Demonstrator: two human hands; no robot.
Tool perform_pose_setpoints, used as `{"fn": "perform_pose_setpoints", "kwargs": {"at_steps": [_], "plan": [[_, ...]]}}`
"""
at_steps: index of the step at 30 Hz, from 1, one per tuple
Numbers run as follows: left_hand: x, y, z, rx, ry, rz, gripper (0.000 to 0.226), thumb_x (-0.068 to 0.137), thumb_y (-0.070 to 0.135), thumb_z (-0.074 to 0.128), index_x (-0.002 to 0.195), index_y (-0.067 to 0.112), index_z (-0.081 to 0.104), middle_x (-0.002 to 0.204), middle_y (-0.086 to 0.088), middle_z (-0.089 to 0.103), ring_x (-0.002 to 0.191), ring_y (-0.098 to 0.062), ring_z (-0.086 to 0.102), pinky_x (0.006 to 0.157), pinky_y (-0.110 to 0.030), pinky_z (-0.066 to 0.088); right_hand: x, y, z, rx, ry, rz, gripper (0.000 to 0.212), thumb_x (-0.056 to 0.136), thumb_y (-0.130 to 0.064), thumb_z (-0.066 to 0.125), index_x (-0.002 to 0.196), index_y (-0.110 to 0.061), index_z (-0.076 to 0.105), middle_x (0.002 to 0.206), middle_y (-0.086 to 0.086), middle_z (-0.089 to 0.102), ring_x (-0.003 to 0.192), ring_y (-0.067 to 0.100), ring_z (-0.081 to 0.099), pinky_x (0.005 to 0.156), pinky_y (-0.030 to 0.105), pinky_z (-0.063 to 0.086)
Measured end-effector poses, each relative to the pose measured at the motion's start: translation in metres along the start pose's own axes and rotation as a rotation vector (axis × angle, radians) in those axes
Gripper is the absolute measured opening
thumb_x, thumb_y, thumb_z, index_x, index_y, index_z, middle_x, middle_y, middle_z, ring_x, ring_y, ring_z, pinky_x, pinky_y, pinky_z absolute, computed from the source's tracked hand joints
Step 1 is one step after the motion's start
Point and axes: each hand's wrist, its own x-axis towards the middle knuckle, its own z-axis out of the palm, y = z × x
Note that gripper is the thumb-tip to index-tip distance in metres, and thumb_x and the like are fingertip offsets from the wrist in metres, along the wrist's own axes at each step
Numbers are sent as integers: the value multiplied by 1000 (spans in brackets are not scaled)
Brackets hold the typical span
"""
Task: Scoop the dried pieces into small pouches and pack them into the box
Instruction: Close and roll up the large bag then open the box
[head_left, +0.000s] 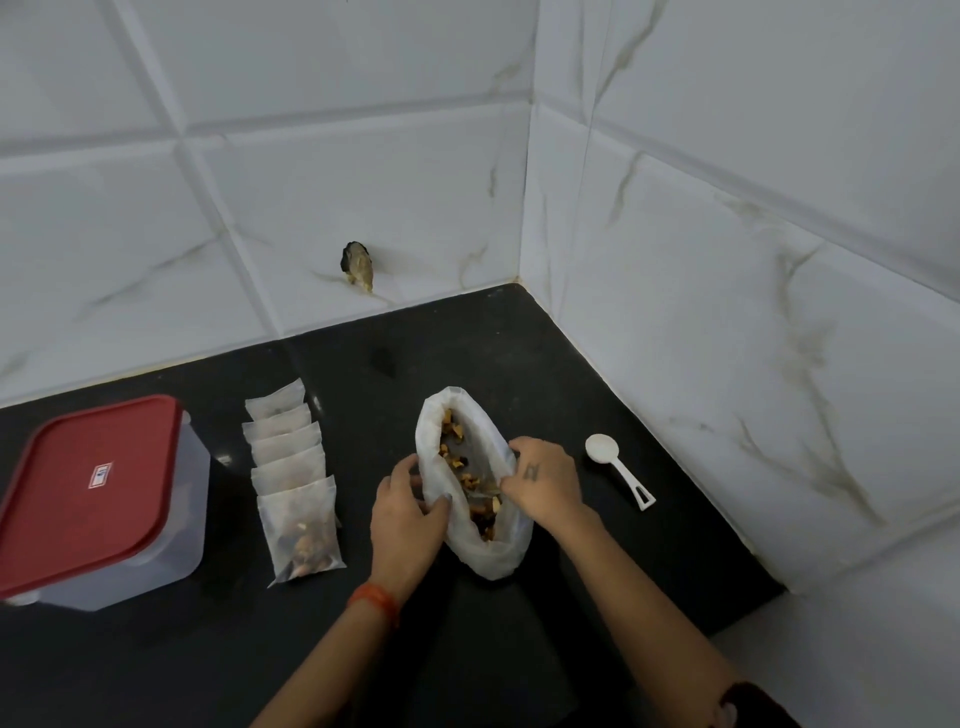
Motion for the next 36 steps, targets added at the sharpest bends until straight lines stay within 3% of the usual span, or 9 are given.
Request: {"fn": "perform_pose_setpoints", "kwargs": {"at_steps": [7,12,16,19,23,27,30,33,36], "plan": [[0,2,-8,303,62,217,50,84,9,61,132,15,45,113,-3,49,81,-8,49,61,-11,37,-13,-14,12,-179,304,-215,35,83,-19,66,112,-17,45,107,2,53,91,15,53,71,22,43],[16,3,-25,233,105,189,31,87,43,58,112,23,58,98,4,54,82,-5,54,65,-16,40,8,-6,-8,49,56,-134,35,84,-39,65,112,-23,54,109,-1,56,99,16,56,82,28,47],[55,9,-27,87,72,28,43,93,38,52,129,16,50,121,-4,55,101,-13,56,86,-24,43,44,-18,-16,185,20,-67,37,95,-30,53,128,-15,55,127,4,60,117,21,55,98,32,43],[83,12,-24,-74,-124,-192,56,89,32,60,137,9,42,121,-6,58,109,-21,57,93,-32,48,65,-25,-11,284,-131,4,29,90,-22,58,111,-4,66,112,14,67,104,26,62,92,41,51],[87,17,-23,264,40,165,24,84,16,63,107,9,63,100,-1,58,87,-14,56,68,-19,42,70,-28,-4,66,96,-153,14,85,-16,62,92,-8,71,89,8,71,80,22,66,72,35,56],[85,14,-25,563,220,522,13,80,12,65,93,11,60,91,-4,52,72,-14,49,55,-21,35,57,-19,2,-126,433,-451,4,83,-13,64,87,-13,62,85,1,59,71,11,53,56,16,37],[94,7,-29,409,66,397,23,82,21,64,103,17,56,100,1,51,89,-15,52,71,-26,46,65,-11,-8,81,185,-310,23,83,-18,66,106,-17,60,100,-5,56,93,12,58,75,20,46],[106,17,-37,-117,-237,-75,36,90,37,57,118,15,54,111,-1,57,102,-17,56,91,-35,48,74,-16,-33,627,-251,-32,38,88,-30,64,123,-19,59,113,-3,62,108,14,59,89,28,49],[111,21,-40,-94,-303,-74,32,95,35,50,96,7,67,89,-4,65,83,-19,61,75,-28,50,83,-21,-40,615,-309,-2,27,92,-27,60,115,-14,66,107,6,69,100,18,64,83,30,54]]}}
